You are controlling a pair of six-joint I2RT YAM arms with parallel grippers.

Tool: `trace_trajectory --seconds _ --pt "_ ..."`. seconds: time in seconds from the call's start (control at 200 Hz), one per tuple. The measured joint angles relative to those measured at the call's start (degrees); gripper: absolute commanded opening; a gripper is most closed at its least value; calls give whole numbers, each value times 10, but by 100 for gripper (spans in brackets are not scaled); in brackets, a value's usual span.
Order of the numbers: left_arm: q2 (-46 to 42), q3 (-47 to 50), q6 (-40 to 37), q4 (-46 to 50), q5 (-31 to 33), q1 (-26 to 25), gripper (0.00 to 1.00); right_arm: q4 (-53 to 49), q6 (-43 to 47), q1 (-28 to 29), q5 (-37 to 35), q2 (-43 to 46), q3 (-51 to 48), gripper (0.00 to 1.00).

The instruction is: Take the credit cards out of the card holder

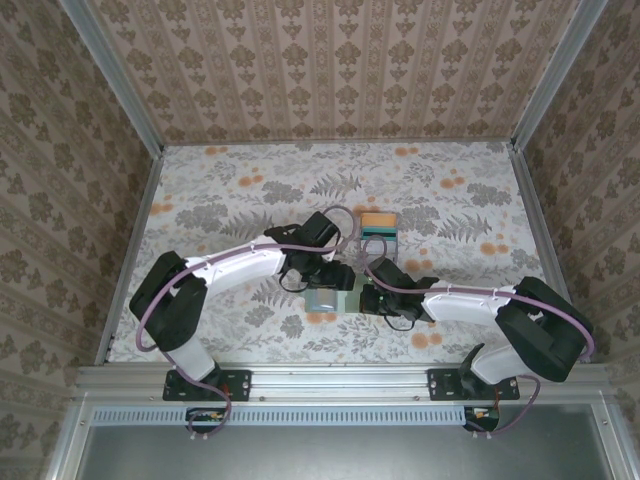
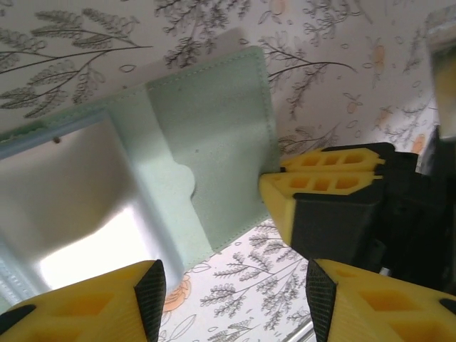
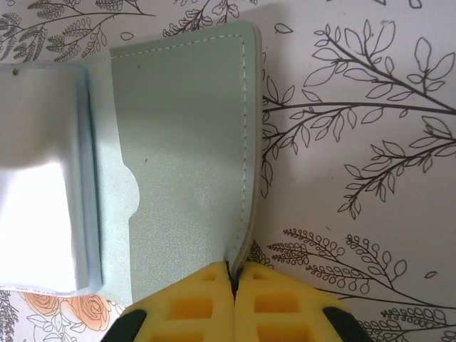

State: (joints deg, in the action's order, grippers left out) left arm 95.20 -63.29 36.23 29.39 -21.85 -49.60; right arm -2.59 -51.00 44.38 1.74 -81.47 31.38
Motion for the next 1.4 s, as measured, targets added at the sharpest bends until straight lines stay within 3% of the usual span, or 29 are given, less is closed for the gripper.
trace_trajectory --seconds 0.31,1.4 --pt "0 38 14 26 35 37 58 2 0 0 0 0 -1 8" --pt "19 31 6 3 4 15 58 2 -2 0 0 0 -1 8"
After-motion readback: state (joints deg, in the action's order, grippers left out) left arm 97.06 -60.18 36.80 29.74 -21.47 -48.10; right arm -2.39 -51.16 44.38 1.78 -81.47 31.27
